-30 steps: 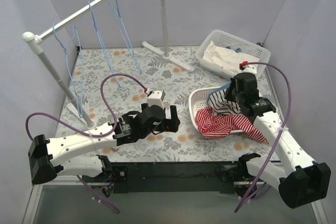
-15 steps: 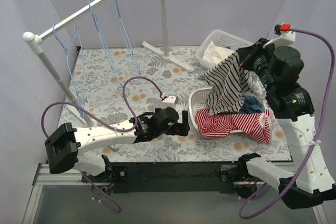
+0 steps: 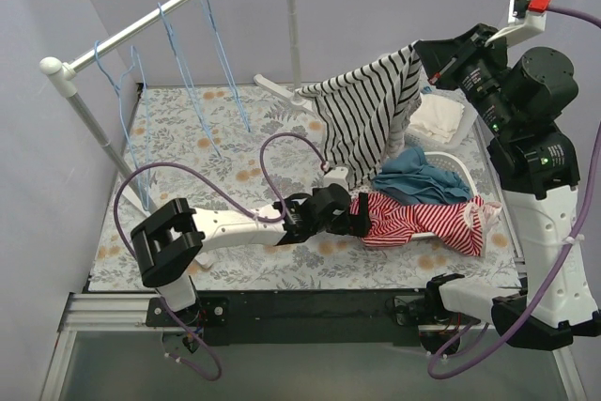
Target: Place the tank top on the hanger
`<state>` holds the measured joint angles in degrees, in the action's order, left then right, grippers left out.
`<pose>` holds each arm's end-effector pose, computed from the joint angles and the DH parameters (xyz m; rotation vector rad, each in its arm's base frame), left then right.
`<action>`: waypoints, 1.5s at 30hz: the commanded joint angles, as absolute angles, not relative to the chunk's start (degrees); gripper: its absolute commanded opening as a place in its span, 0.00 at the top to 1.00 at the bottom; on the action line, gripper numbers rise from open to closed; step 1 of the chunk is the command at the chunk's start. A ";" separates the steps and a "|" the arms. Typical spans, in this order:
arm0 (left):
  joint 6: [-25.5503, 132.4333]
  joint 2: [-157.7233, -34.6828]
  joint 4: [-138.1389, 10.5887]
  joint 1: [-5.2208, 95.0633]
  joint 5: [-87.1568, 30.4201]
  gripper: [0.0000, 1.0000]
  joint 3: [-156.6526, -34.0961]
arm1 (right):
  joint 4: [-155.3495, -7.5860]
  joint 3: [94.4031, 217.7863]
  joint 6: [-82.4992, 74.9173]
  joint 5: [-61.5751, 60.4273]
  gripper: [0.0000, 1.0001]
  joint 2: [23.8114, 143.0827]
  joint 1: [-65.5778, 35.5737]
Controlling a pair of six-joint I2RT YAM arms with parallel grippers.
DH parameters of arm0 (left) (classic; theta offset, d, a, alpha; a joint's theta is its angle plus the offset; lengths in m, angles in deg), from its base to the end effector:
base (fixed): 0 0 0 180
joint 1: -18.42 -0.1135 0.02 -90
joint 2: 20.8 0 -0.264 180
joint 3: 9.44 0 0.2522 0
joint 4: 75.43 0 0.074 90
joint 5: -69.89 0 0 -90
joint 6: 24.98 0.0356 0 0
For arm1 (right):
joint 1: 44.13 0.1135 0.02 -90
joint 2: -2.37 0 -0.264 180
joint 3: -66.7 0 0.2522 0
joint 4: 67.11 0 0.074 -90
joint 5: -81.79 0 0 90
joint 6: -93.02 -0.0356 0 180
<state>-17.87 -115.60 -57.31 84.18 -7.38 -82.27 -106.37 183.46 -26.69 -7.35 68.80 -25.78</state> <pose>0.1546 -0.3243 0.2122 -0.5017 2.4579 -1.0470 0.1735 0.0581 0.5706 0.1271 1.4084 0.7091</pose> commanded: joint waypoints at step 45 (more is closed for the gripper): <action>-16.80 -63.16 -41.37 86.27 -8.61 0.02 -61.17 | -79.12 125.14 -26.15 0.06 0.99 70.04 8.21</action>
